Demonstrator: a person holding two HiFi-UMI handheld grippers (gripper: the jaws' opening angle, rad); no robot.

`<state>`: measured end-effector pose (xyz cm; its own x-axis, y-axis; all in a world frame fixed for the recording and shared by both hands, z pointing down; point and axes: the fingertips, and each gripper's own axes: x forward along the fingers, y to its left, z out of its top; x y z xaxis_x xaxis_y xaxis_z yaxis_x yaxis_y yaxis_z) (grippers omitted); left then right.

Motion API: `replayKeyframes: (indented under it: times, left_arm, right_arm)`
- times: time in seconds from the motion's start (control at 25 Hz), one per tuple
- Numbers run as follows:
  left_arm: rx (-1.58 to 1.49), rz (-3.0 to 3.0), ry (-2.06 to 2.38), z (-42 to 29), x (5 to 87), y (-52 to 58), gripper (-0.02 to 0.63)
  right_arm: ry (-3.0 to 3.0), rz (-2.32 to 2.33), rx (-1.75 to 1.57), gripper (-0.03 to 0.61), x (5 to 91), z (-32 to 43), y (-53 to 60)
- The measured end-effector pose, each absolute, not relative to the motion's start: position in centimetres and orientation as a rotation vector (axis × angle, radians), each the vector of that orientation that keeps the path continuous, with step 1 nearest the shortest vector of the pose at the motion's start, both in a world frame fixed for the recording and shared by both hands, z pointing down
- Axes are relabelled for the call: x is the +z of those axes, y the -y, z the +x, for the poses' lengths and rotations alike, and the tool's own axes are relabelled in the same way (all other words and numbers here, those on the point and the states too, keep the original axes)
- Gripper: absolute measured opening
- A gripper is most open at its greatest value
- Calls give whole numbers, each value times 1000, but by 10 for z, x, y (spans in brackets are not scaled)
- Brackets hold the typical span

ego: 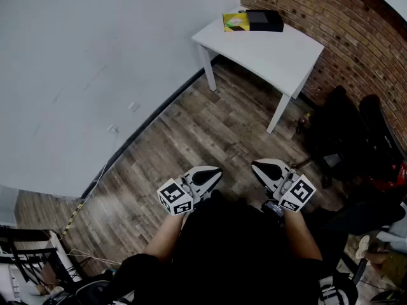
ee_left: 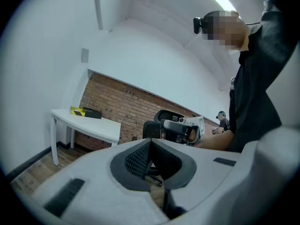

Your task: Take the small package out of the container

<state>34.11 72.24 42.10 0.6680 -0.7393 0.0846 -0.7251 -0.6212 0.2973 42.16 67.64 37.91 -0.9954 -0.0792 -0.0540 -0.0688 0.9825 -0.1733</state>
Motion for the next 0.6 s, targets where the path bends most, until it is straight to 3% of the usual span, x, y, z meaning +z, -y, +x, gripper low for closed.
replayKeyframes:
  times: [0.6]
  left_arm:
    - [-111, 2613, 1207, 341, 403, -709, 15]
  right_arm:
    - [-3023, -170, -229, 5, 370, 436, -662]
